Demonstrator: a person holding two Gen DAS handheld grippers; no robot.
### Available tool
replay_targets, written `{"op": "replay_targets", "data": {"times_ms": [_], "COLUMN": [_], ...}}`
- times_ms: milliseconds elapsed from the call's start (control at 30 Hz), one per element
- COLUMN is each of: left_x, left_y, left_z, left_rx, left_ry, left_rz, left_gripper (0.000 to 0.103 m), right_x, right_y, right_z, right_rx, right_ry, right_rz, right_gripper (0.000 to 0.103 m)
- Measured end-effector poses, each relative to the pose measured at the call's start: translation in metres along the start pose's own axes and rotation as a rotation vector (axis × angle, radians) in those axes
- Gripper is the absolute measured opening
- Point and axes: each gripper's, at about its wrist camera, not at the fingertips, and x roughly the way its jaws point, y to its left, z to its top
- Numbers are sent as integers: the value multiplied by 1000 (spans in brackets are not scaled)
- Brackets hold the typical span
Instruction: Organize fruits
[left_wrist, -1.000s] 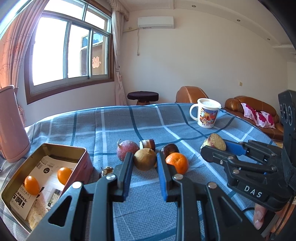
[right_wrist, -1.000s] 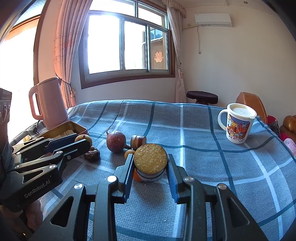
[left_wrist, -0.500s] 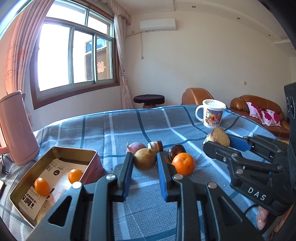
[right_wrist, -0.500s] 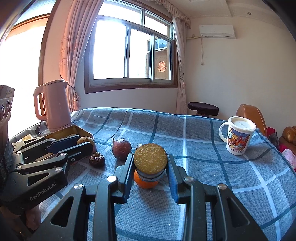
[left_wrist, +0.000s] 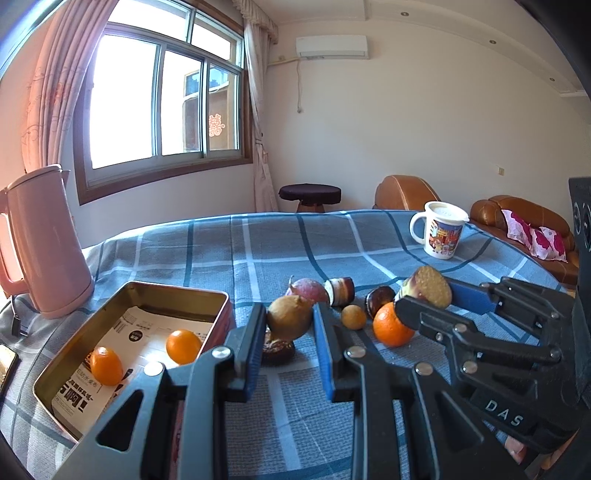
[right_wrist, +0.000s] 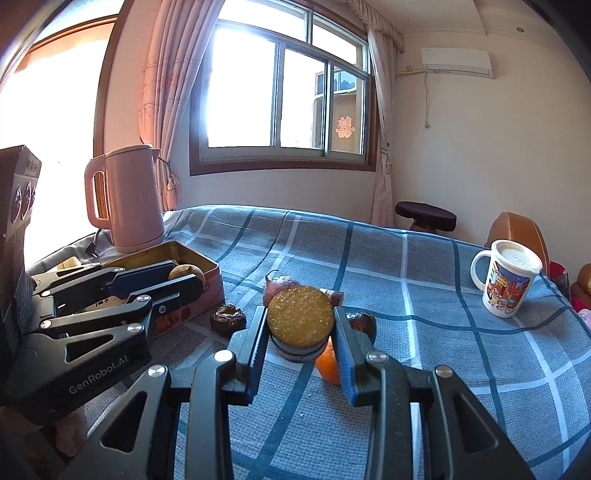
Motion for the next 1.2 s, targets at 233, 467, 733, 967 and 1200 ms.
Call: {"op": "replay_targets", "data": {"times_ms": [233, 467, 733, 967, 1200], "left_x": [-3, -3, -4, -4, -3], "left_y": [22, 48, 75, 97, 116], "left_z": [1, 0, -2, -4, -6], "left_rx": [-21, -44, -79, -109, -118], "left_ry": [8, 27, 39, 51, 71], "left_rz": [51, 104, 150, 188, 235], "left_gripper": [27, 27, 27, 27, 27], "right_x": [8, 21, 34, 46, 56], "right_y": [18, 43, 66, 84, 100], "right_z": [12, 23, 36, 44, 47], "right_rx": [-8, -51, -76, -91, -102], "right_ry": [5, 10, 15, 22, 33], "right_rz": [54, 98, 153, 190, 226], "right_gripper": [36, 36, 36, 36, 36]}}
